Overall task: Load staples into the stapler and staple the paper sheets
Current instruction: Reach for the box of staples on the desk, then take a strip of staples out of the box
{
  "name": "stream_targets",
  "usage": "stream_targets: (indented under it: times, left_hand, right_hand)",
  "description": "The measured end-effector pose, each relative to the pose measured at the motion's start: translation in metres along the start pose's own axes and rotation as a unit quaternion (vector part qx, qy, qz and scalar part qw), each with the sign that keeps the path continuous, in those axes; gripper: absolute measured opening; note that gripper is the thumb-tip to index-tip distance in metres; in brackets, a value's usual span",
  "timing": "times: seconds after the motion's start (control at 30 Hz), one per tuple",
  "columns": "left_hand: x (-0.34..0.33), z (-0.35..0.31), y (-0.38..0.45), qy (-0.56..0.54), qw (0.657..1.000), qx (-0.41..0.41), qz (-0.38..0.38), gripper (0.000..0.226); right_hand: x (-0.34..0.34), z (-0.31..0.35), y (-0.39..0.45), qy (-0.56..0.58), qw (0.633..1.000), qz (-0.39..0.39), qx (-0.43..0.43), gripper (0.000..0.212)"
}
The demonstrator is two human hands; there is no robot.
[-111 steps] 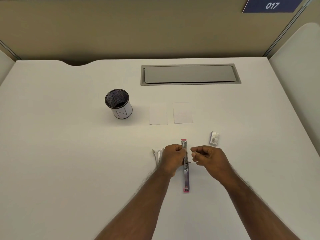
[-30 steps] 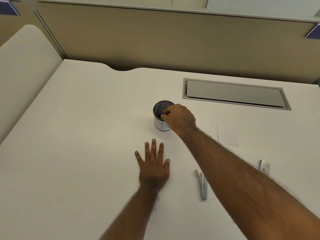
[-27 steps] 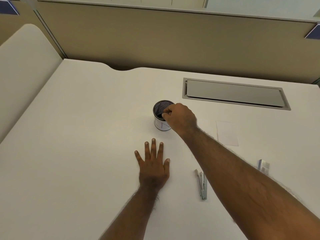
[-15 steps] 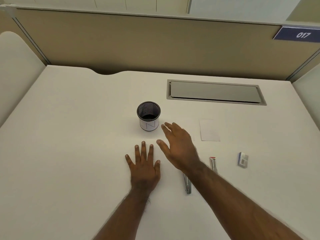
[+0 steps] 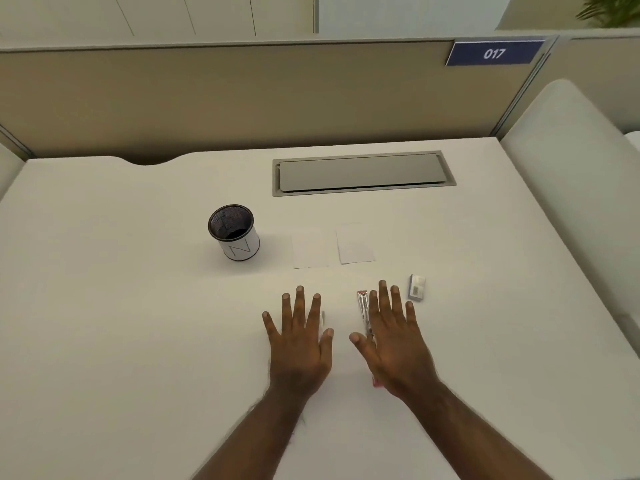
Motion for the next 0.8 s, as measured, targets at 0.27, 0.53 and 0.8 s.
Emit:
stream_targets:
  times: [0.27, 0.53, 0.8]
  left_hand:
    - [-0.005, -0.067, 0.005, 0.006, 0.997, -0.075, 0.021, 0.065]
    - [-0.019, -0.139, 0.024, -0.014, 0.987, -0.154, 0.043, 0.061]
    - [-0.011, -0.167, 0.036, -0.222, 0.959, -0.177, -0.023, 0.041]
  right_hand:
    - [-0.013, -0.069, -0.023, 0.006, 0.998, 0.000, -0.065, 0.086]
    - [-0.013, -0.120, -0.003, 0.023, 0.993, -0.008, -0.112, 0.072]
    - [0.009, -0.131, 0.045, 0.099, 0.993, -0.005, -0.071, 0.043]
Point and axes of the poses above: each hand's wrist, its own y-axis towards the middle knuckle, its own x-axis out of the back of the hand, z = x × y, the point moved 4 cm from there along y, towards the middle knuckle, and after that the axes turned 11 degrees about z, right-handed, at the moved point
